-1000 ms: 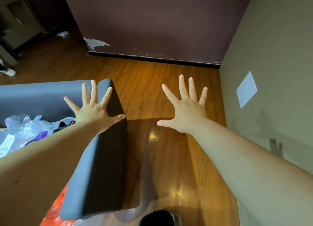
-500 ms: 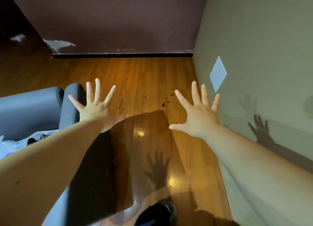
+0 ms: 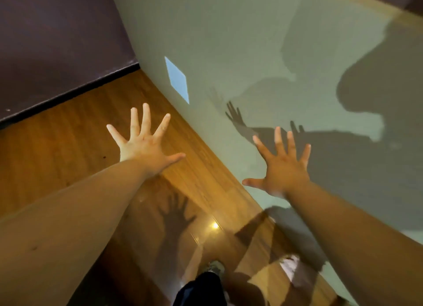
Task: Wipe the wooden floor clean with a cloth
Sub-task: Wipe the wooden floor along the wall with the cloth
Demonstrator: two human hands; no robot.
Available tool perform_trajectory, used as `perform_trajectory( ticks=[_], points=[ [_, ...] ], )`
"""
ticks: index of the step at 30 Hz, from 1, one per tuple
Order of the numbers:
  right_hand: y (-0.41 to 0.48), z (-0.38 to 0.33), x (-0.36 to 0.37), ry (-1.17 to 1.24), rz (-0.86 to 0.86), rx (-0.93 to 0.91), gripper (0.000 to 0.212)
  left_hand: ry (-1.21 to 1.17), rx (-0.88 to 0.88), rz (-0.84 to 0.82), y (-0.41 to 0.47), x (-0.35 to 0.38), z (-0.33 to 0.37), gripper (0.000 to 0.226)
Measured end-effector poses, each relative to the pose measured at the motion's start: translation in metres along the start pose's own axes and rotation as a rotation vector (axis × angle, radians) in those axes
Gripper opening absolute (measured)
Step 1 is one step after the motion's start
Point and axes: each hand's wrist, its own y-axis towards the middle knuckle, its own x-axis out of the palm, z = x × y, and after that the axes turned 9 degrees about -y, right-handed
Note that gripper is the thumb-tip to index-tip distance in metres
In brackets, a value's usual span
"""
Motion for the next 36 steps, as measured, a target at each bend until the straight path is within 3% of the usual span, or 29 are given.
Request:
perform_trajectory(
  ticks=[5,12,20,26,32,36],
  points=[
    [-0.072,0.088,0.063,0.046,-0.077,0.172,0.111,0.026,0.211,-0.102,-0.013,0.009,0.121,0.103],
    [-0.217,0.189,0.161,0.053,-0.147,0.273,0.11,0.049,0.389,-0.195,-0.111,0.063,0.271,0.104],
    [-0.303,0.225,0.254,0.251,-0.2,0.364,0.111,0.088,0.58,-0.287,-0.178,0.134,0.4,0.106],
    [-0.297,0.201,0.35,0.368,-0.272,0.488,0.109,0.17,0.731,-0.376,-0.177,0.231,0.425,0.104],
    [-0.242,0.175,0.479,0.498,-0.339,0.517,0.107,0.232,0.827,-0.508,-0.163,0.384,0.431,0.105],
    [-0.181,0.167,0.574,0.655,-0.515,0.621,0.079,0.193,0.853,-0.58,-0.143,0.491,0.444,0.103]
  ],
)
